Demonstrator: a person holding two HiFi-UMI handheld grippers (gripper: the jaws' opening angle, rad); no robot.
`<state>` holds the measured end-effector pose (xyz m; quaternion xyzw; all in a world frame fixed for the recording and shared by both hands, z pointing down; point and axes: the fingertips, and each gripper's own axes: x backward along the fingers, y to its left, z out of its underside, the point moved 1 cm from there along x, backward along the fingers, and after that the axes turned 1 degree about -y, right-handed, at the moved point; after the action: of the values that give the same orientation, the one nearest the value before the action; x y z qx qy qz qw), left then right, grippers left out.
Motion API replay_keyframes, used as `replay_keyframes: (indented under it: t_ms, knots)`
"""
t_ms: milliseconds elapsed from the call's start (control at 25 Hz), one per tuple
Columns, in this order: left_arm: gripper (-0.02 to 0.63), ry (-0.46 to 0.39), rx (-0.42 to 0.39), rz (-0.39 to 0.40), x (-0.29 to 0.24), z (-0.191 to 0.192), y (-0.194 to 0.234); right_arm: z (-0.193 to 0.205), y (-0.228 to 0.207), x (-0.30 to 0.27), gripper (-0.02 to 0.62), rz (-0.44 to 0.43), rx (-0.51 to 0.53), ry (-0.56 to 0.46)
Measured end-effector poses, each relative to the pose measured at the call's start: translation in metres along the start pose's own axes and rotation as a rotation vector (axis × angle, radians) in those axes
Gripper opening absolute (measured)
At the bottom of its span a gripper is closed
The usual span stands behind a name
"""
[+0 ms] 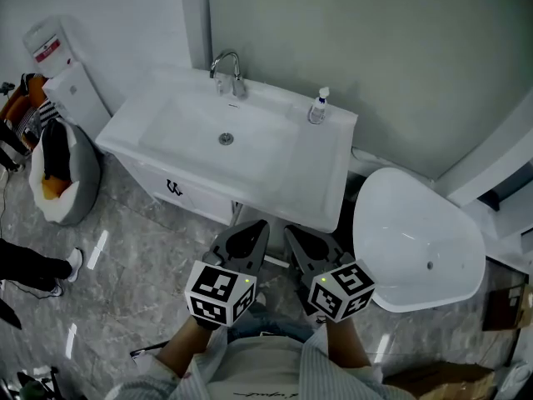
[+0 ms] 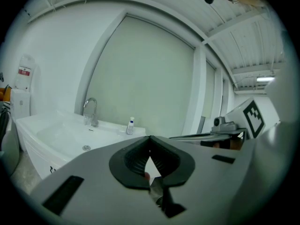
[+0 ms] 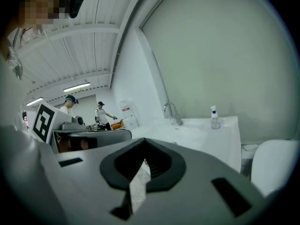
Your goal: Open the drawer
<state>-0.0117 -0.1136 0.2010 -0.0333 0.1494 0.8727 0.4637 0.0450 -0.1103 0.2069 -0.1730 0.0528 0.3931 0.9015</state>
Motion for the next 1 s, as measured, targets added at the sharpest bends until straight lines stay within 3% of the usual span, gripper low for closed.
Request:
replay_keyframes:
  t_ms: [1000]
  knots:
    - [0.017, 0.017, 0.010, -0.016, 0.003, 0.006, 0.011, 0.008, 0.002, -0.012, 0.005, -0.016, -0.023, 0.020]
